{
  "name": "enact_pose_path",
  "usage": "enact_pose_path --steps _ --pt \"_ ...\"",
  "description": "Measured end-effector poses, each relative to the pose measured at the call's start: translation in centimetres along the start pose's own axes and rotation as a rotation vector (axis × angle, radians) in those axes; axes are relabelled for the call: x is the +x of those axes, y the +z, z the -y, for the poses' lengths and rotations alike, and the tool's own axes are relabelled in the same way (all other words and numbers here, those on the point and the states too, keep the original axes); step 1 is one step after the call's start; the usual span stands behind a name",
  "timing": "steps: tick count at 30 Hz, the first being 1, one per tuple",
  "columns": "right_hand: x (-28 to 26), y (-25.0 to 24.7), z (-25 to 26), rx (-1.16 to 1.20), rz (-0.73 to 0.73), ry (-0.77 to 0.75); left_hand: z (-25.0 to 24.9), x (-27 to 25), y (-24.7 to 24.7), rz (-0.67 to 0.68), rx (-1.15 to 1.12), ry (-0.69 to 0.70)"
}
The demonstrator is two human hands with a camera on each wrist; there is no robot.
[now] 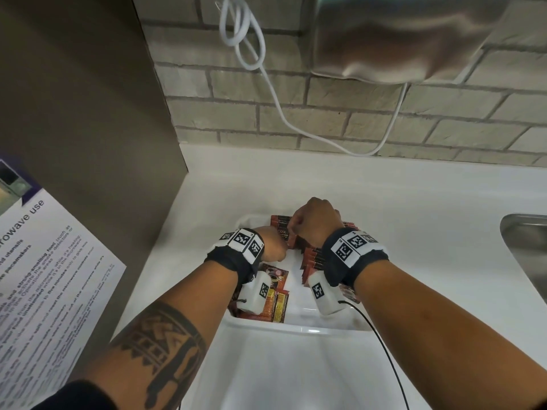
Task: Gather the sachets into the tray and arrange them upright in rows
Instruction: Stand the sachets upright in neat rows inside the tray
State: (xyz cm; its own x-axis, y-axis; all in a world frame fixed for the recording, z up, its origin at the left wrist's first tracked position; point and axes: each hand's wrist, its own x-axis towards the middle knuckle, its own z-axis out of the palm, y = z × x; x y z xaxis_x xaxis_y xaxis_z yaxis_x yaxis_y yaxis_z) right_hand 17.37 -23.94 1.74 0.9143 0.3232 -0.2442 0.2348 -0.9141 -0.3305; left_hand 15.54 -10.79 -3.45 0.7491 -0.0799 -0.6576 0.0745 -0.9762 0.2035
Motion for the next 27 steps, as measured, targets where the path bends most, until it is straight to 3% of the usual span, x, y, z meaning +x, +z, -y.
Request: enact_pose_path --steps 27 --pt "-0.8 -1.6 -0.6 0.168 -0.080 -0.058 0.1 0.7 0.5 -0.028 0.018 0.010"
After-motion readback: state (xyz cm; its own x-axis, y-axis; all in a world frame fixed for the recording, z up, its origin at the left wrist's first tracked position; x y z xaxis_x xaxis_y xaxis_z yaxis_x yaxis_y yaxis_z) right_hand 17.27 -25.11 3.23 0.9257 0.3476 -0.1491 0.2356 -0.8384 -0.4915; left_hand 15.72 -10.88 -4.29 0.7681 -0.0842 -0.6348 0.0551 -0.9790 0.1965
